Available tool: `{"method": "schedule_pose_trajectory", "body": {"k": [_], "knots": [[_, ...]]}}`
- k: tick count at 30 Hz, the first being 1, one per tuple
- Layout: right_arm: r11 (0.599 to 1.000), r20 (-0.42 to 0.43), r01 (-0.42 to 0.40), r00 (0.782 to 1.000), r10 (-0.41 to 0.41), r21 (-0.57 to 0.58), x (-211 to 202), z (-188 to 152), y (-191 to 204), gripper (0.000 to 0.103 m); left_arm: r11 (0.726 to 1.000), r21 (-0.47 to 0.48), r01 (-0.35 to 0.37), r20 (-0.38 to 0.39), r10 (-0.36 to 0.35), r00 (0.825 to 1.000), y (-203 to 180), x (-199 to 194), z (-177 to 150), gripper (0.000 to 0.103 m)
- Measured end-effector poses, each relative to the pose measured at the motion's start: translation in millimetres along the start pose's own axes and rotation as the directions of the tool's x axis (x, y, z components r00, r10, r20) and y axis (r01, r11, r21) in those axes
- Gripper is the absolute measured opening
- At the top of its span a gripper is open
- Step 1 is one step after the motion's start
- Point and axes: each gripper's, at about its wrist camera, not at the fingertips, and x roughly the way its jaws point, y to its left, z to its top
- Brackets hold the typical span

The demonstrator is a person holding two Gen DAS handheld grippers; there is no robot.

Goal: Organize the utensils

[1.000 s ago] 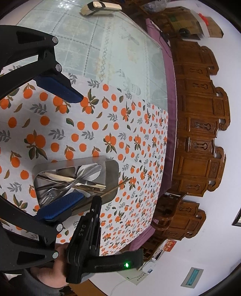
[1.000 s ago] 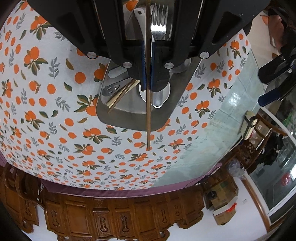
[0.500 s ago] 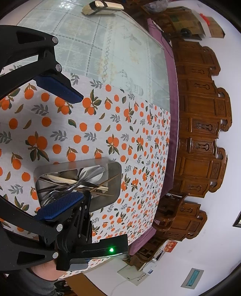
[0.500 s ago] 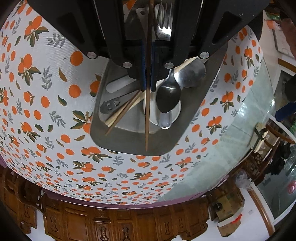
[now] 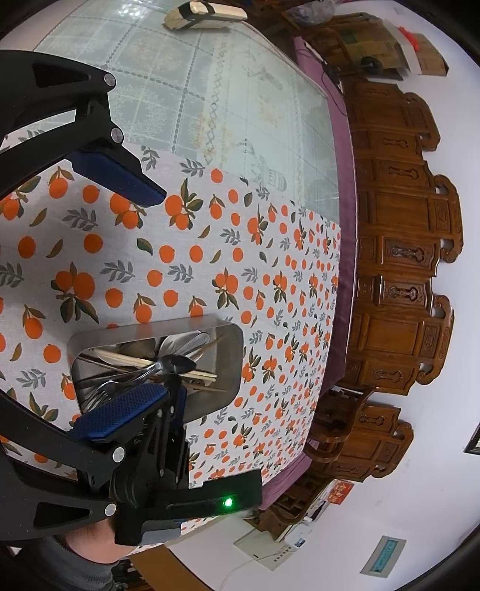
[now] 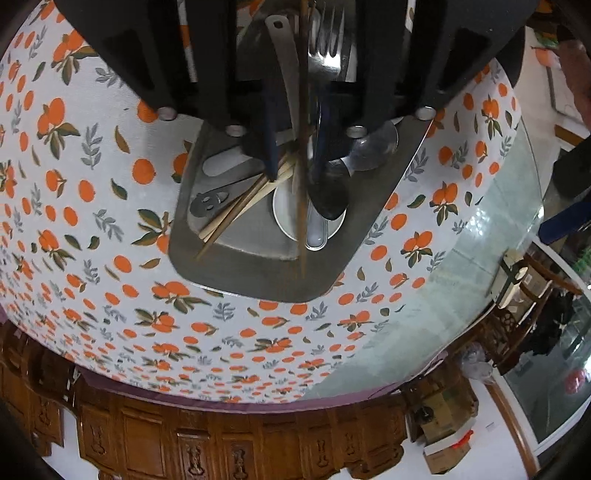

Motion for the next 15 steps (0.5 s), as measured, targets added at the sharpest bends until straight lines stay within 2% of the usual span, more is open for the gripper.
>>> {"method": "schedule_pose_trajectory", "body": {"k": [4, 11, 15], "knots": [[1.000, 0.035, 0.003, 0.999, -0.003, -0.013, -19, -4, -2, 0.024, 1.000, 0.002, 0.001, 0.004, -0.001, 1.000, -1, -1, 0, 0.093], [1.000, 0.144, 0.016, 0.989, -0.013, -0.019, -79, -14, -5, 0.024, 1.000, 0.006, -0.001, 0.025, 0.001, 1.000, -18, -14, 1, 0.093], [0.999, 0.213, 0.041, 0.976, -0.036, -0.017, -117, -26, -7, 0.036, 1.000, 0.005, -0.011, 0.044, 0.011, 0.999, -32, -28, 1, 0.095]]}}
